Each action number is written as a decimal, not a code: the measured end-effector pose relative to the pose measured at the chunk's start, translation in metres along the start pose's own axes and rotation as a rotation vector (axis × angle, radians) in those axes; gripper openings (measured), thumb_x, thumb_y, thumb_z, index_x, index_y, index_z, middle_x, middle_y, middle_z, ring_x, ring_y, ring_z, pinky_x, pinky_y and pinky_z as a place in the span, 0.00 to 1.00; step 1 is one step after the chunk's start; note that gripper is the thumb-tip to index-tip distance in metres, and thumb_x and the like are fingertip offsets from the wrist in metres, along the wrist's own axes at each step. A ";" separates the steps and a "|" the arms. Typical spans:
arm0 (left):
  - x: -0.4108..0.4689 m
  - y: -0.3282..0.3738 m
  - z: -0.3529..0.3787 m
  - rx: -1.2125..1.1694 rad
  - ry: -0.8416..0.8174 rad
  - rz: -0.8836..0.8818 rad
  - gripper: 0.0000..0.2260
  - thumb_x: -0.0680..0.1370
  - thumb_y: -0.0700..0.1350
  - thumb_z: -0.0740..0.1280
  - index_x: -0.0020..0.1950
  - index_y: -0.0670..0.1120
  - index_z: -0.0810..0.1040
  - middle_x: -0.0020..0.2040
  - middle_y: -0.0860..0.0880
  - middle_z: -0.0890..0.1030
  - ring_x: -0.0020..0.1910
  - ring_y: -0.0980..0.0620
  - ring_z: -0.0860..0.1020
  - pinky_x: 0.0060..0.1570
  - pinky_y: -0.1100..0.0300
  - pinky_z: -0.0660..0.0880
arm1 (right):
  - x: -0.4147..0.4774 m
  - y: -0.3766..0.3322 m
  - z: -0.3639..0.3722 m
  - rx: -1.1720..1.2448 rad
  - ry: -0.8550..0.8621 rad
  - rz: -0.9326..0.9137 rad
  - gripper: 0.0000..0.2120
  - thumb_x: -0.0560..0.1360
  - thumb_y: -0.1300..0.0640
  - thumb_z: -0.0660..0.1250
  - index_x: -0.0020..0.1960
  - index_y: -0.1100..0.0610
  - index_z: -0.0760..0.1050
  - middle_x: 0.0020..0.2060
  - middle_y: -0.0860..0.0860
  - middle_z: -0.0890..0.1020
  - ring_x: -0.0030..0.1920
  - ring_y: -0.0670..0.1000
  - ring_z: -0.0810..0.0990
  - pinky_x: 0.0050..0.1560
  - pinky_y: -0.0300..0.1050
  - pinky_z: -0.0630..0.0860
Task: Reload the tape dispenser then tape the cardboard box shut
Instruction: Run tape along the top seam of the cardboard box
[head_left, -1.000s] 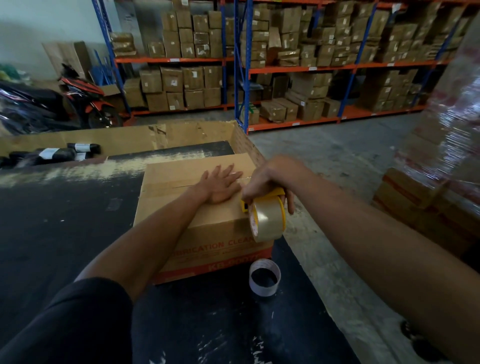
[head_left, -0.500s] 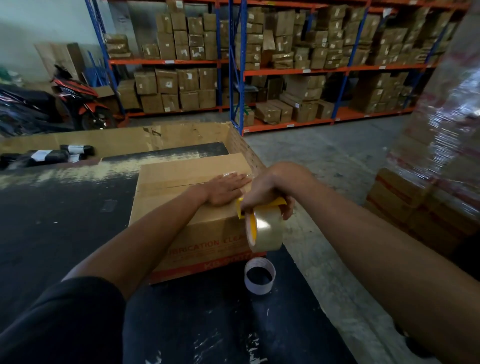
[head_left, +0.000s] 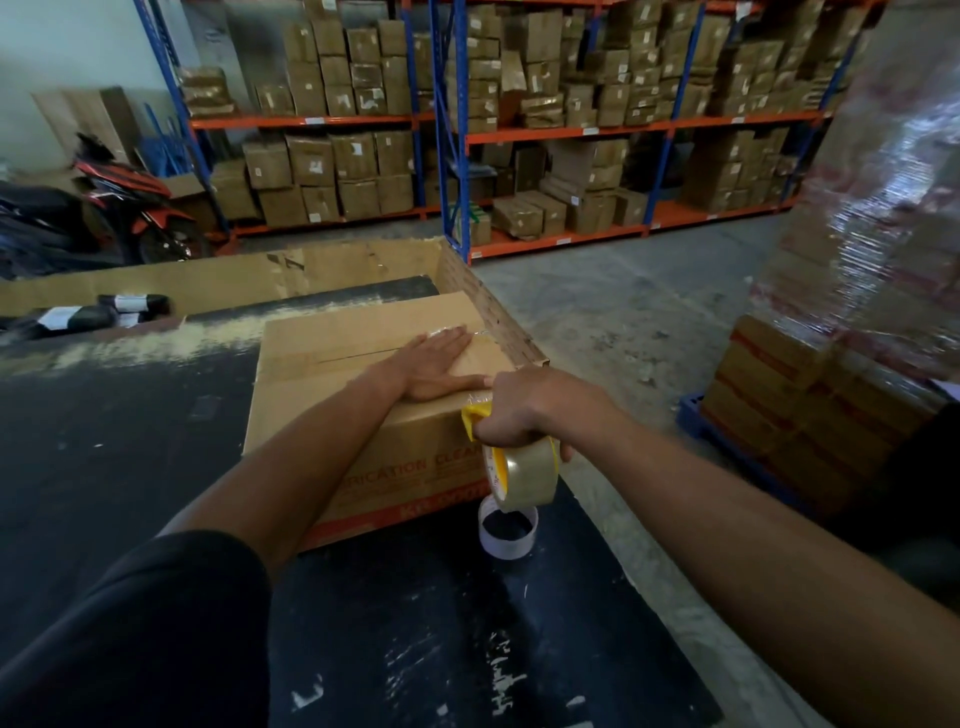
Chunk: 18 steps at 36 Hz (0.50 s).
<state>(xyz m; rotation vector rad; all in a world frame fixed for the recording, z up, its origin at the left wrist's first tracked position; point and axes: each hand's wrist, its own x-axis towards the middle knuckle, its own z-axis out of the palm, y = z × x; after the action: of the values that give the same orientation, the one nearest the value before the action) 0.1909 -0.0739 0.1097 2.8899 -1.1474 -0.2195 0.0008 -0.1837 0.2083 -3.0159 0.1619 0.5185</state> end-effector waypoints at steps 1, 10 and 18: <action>-0.001 0.001 0.000 0.001 0.003 -0.006 0.43 0.79 0.70 0.53 0.84 0.47 0.43 0.85 0.48 0.45 0.84 0.50 0.46 0.82 0.47 0.45 | 0.002 0.000 0.003 0.009 0.014 -0.002 0.25 0.77 0.48 0.64 0.70 0.58 0.71 0.60 0.60 0.77 0.31 0.53 0.75 0.30 0.46 0.75; -0.002 0.001 0.003 -0.045 0.035 -0.033 0.51 0.71 0.79 0.50 0.84 0.48 0.47 0.85 0.49 0.48 0.84 0.50 0.49 0.82 0.47 0.47 | 0.019 0.032 0.003 0.421 -0.388 0.099 0.15 0.80 0.48 0.64 0.56 0.60 0.71 0.52 0.62 0.78 0.51 0.63 0.85 0.55 0.59 0.83; 0.000 -0.002 0.007 -0.061 0.070 -0.037 0.48 0.74 0.76 0.54 0.84 0.48 0.47 0.85 0.49 0.48 0.84 0.51 0.49 0.82 0.49 0.47 | 0.056 0.062 0.036 0.593 -0.530 -0.047 0.21 0.74 0.45 0.71 0.62 0.55 0.77 0.56 0.58 0.83 0.53 0.59 0.84 0.59 0.58 0.80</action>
<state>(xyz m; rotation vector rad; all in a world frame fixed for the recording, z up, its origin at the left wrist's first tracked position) 0.1908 -0.0724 0.1029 2.8432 -1.0582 -0.1494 0.0340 -0.2471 0.1524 -2.2232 0.1694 1.0259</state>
